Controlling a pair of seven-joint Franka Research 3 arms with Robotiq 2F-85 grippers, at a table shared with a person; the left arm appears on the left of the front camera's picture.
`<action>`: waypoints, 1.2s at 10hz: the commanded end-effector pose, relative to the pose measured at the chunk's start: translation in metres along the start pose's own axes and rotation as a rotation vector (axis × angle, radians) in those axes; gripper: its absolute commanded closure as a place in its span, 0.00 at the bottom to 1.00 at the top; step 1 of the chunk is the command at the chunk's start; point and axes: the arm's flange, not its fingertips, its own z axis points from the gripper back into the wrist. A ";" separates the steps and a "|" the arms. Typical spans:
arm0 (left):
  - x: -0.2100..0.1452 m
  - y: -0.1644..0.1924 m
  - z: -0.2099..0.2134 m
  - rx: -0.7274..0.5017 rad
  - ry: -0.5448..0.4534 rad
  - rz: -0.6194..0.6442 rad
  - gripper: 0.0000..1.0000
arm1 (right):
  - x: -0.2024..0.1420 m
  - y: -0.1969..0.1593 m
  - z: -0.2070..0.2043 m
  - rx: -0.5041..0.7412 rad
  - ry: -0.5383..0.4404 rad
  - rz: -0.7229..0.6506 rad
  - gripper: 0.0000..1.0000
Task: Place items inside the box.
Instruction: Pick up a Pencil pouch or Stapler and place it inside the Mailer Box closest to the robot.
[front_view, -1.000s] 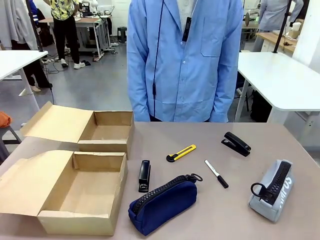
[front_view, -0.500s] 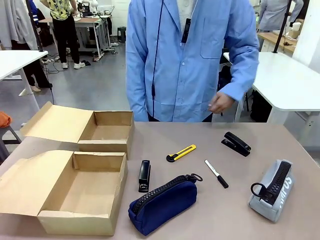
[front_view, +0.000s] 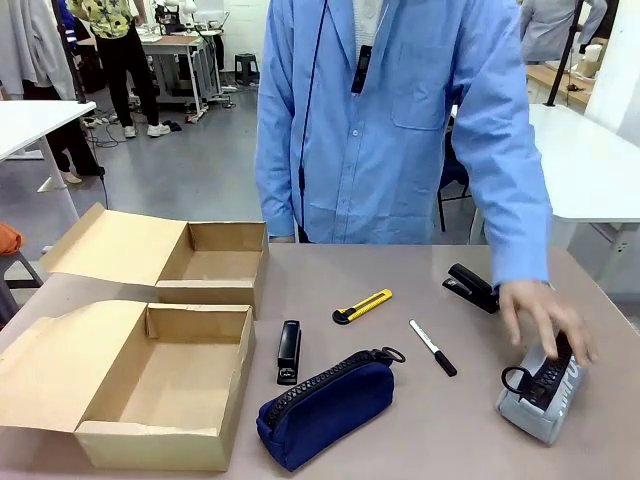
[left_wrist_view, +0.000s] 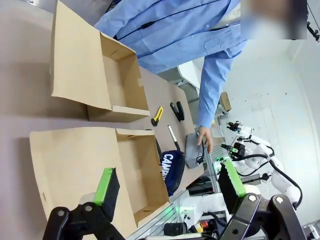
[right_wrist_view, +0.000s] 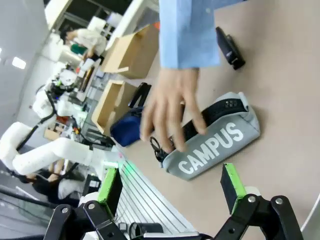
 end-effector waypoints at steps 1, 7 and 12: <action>0.001 0.000 0.000 -0.020 -0.013 -0.022 0.00 | -0.035 -0.008 0.027 0.050 -0.034 -0.046 0.00; 0.001 0.000 0.000 -0.020 -0.013 -0.022 0.00 | -0.049 -0.020 0.043 0.018 -0.111 -0.134 0.00; 0.001 0.000 0.000 -0.020 -0.013 -0.022 0.00 | -0.036 0.014 -0.017 -0.085 0.018 0.102 0.00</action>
